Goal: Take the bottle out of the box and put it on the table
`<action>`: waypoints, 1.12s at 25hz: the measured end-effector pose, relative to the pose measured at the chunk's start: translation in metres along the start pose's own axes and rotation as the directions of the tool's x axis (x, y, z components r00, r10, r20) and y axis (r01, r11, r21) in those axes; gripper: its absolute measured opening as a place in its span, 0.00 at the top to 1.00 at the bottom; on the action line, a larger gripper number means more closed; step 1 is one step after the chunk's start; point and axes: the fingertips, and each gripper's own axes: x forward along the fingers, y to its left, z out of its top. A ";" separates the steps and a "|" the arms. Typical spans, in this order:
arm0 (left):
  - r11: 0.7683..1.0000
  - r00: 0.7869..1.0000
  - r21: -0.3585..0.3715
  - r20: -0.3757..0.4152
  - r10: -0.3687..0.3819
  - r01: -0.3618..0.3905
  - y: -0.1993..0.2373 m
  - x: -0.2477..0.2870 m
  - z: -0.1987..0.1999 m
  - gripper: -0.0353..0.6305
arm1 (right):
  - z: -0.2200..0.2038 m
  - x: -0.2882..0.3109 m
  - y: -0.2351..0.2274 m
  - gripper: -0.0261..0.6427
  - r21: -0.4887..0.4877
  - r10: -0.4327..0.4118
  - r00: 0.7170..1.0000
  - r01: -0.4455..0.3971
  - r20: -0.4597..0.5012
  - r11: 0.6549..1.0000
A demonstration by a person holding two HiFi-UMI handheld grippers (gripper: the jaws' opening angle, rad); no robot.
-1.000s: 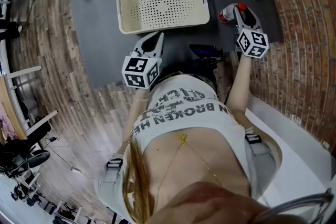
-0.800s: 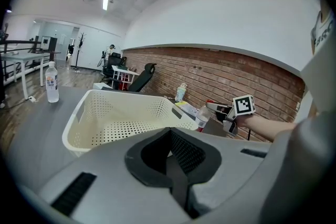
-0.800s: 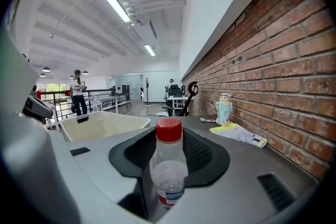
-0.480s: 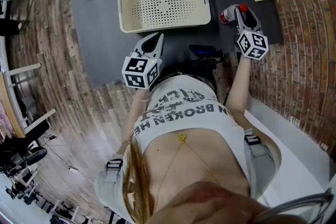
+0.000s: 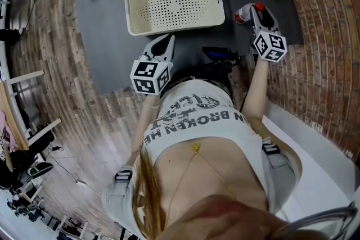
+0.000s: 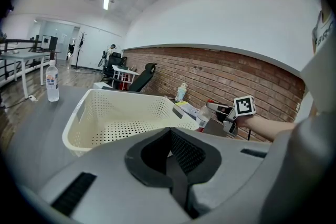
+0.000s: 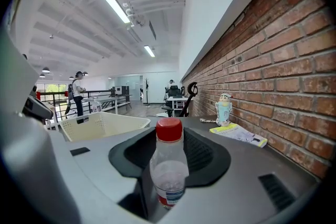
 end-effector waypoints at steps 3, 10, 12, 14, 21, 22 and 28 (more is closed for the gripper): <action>1.000 1.000 0.001 0.003 0.002 -0.002 0.001 -0.001 0.000 0.95 | 0.000 0.000 0.000 0.73 0.014 0.007 1.000 -0.007 0.005 1.000; 1.000 1.000 -0.002 0.014 0.003 -0.003 0.003 -0.004 0.003 0.95 | -0.002 0.003 0.005 0.72 -0.065 -0.005 0.999 0.002 -0.047 0.998; 1.000 1.000 -0.001 0.017 0.002 -0.002 0.003 -0.005 0.003 0.95 | -0.001 0.001 0.004 0.70 -0.017 -0.006 1.000 0.006 -0.027 1.000; 1.000 1.000 -0.003 0.020 0.004 -0.004 0.004 -0.007 0.004 0.95 | 0.001 -0.001 0.006 0.69 0.004 -0.006 1.000 0.006 -0.019 1.000; 1.000 0.999 -0.006 0.035 0.014 -0.014 0.008 -0.010 0.005 0.95 | 0.006 -0.025 0.011 0.68 -0.026 -0.082 0.996 0.082 -0.024 0.996; 1.000 0.999 -0.007 0.036 0.014 -0.014 0.009 -0.010 0.005 0.95 | 0.007 -0.029 0.012 0.68 -0.016 -0.103 0.995 0.102 -0.020 0.995; 1.000 0.999 -0.009 0.040 0.007 -0.007 0.010 -0.007 0.007 0.95 | 0.001 -0.036 0.052 0.69 -0.002 -0.034 0.997 0.033 -0.062 0.999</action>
